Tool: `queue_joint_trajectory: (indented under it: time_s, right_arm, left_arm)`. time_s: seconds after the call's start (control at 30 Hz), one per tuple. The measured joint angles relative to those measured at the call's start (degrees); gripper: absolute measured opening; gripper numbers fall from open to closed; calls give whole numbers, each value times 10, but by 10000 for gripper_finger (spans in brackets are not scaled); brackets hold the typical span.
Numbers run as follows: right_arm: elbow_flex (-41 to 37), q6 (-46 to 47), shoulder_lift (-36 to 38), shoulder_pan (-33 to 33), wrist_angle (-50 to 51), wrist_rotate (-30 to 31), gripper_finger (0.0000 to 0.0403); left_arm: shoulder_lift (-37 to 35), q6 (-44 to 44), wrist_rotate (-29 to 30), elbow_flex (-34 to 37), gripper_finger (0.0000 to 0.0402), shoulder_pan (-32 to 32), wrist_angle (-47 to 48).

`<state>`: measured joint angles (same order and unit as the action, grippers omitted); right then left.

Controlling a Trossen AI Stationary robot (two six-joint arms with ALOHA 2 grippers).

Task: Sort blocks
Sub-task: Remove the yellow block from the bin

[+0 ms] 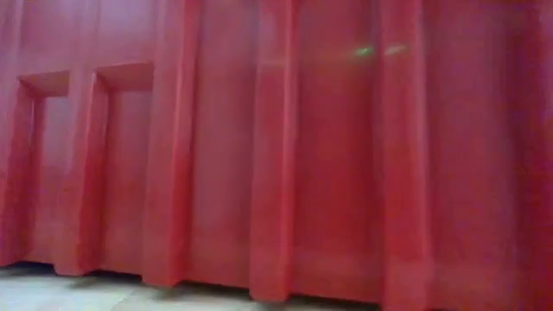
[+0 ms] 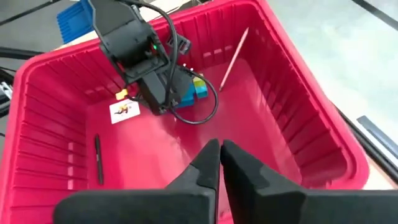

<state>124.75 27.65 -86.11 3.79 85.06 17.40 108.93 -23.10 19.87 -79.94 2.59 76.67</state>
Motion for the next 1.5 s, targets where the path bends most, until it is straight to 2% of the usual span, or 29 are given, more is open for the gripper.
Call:
queue_joint_trajectory:
  time_s: [0.1, 0.23, 0.37, 0.53, 0.7, 0.83, 0.93, 1.03, 1.2, 1.37, 1.5]
  right_arm:
    - [0, 3, 0, 0, 0, -4, 2]
    - [0, -6, 0, 0, 0, -5, 6]
    - [0, -5, 0, 0, 0, -5, 1]
    - [0, -6, 0, 0, -7, -5, 2]
    - [0, -3, 0, 0, -10, -5, 2]
    - [0, 8, 0, 0, -9, -3, 6]
    - [0, 6, 0, 0, -9, 19, 21]
    - [0, 5, 0, 0, -9, 28, 48]
    - [0, 8, 0, 0, -9, 28, 109]
    - [0, 8, 0, 0, -8, 28, 168]
    - [0, 7, 0, 0, -2, 28, 185]
  left_arm:
    - [-1, -21, -12, 28, 0, 1, -18]
    - [-4, -38, -60, 42, 0, -1, -72]
    - [-1, -56, -88, 8, 0, -13, -98]
    - [-5, -16, -68, -68, 0, -15, -88]
    - [-4, -17, -93, -94, 14, -17, -69]
    - [-4, -68, -152, -73, 59, -17, -69]
    - [-4, -107, -148, -63, 108, -19, -75]
    - [-4, -140, -138, -61, 159, -17, -88]
    - [-4, -192, -175, -61, 232, -3, -125]
    - [-4, -228, -178, -61, 275, -3, -137]
    - [9, -247, -179, -61, 285, -3, -139]
